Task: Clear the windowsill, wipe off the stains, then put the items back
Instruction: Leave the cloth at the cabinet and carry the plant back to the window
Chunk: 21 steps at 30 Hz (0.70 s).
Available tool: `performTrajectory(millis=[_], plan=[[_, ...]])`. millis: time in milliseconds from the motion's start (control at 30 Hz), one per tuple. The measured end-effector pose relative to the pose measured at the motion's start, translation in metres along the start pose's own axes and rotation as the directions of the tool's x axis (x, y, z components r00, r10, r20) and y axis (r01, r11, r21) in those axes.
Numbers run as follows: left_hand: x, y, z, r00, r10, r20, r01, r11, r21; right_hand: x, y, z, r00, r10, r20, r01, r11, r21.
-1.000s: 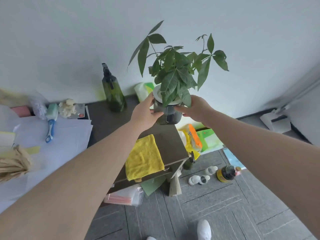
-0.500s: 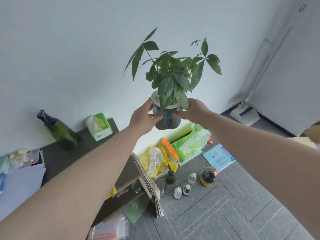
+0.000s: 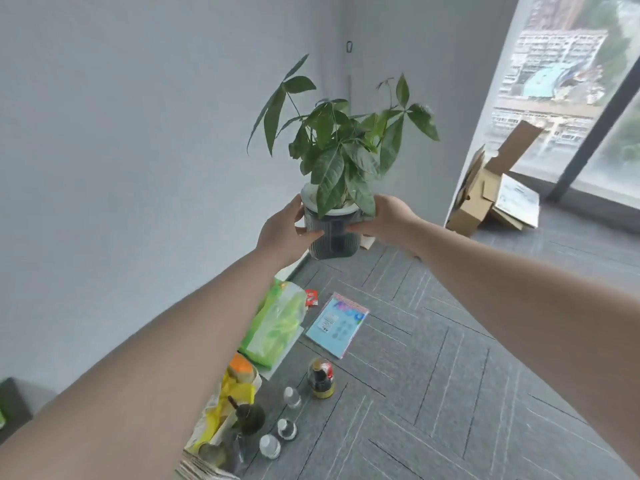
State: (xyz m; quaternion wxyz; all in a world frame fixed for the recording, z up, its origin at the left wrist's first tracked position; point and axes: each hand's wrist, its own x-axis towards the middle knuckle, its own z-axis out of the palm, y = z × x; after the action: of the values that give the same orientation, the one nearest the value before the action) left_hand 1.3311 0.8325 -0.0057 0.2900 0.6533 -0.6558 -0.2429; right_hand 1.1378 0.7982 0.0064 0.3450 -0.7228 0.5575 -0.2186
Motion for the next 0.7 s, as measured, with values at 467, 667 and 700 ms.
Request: performTrajectory(millis=[467, 667, 700], plan=[[0.223, 0.196, 0.269, 0.833, 0.373, 0.408, -0.329, 0.928, -0.177, 0.026, 0.241, -0.23, 0.829, 0.429, -0.358, -0.39, 0.903, 0.181], [0.294, 0.307, 0.377, 0.697, 0.523, 0.491, -0.494, 0.846, -0.2, 0.02, 0.324, -0.33, 0.695, 0.527, -0.489, -0.462, 0.849, 0.258], [0.3, 0.324, 0.395, 0.674, 0.53, 0.515, -0.497, 0.841, -0.215, 0.017, 0.338, -0.345, 0.674, 0.545, -0.499, -0.475, 0.837, 0.273]])
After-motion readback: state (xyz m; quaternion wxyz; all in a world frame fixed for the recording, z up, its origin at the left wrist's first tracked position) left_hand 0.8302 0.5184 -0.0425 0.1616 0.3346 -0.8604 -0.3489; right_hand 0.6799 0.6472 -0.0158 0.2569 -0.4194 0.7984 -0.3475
